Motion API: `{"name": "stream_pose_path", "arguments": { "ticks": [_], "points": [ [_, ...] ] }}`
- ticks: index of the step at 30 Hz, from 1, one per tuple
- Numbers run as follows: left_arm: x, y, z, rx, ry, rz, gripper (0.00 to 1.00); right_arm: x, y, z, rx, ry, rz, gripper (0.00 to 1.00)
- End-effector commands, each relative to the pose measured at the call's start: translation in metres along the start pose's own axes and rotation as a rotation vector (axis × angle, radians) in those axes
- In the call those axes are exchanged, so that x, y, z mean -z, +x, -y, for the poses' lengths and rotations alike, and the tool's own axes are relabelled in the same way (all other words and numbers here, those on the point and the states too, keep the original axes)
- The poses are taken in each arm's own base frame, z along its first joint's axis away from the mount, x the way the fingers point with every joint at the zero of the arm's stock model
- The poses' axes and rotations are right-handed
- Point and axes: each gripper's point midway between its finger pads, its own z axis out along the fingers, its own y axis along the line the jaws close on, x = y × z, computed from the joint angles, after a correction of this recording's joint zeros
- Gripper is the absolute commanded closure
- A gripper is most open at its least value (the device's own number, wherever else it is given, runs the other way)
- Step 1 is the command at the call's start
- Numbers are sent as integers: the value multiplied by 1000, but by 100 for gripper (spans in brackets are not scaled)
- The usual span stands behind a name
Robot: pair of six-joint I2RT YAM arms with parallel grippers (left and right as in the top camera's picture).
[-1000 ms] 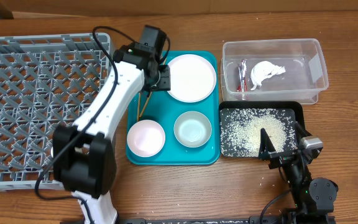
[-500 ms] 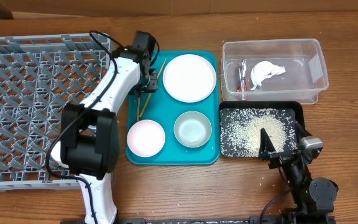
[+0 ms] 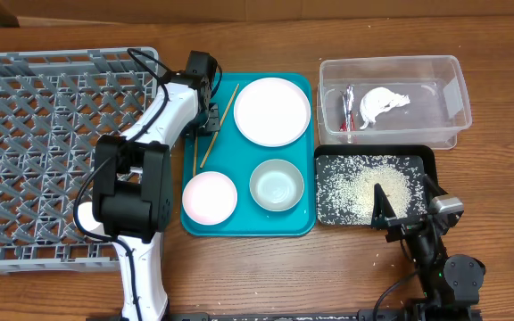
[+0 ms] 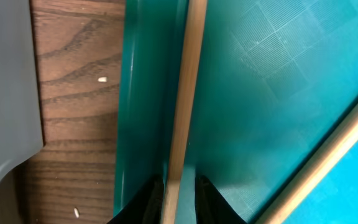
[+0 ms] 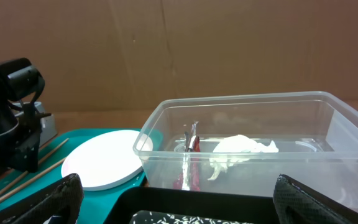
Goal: Sort waste into correct bins and load items into the dishwasher
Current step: 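Reach the left gripper to the wooden chopsticks on the teal tray, then grasp one chopstick with the left gripper and lift it, then carry the chopstick to the dish rack and insert it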
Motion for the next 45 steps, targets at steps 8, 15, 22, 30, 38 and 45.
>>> {"name": "stream_pose_path", "arguments": {
  "ticks": [8, 15, 22, 30, 38, 45],
  "points": [
    [-19, 13, 9, -27, 40, -64, 96, 0, 1, 2, 6, 6, 6, 0],
    [2, 11, -4, -9, 46, -103, 96, 0, 1, 2, 6, 6, 6, 0],
    [85, 8, -23, -122, 102, -179, 96, 0, 1, 2, 6, 6, 6, 0],
    [126, 9, -60, -66, 10, -169, 96, 0, 2, 2, 6, 6, 5, 0],
    [144, 3, -138, 141, -15, -129, 96, 0, 1, 2, 6, 6, 6, 0],
    [131, 2, -147, 68, 3, -129, 96, 0, 2, 2, 6, 6, 5, 0]
  ]
}}
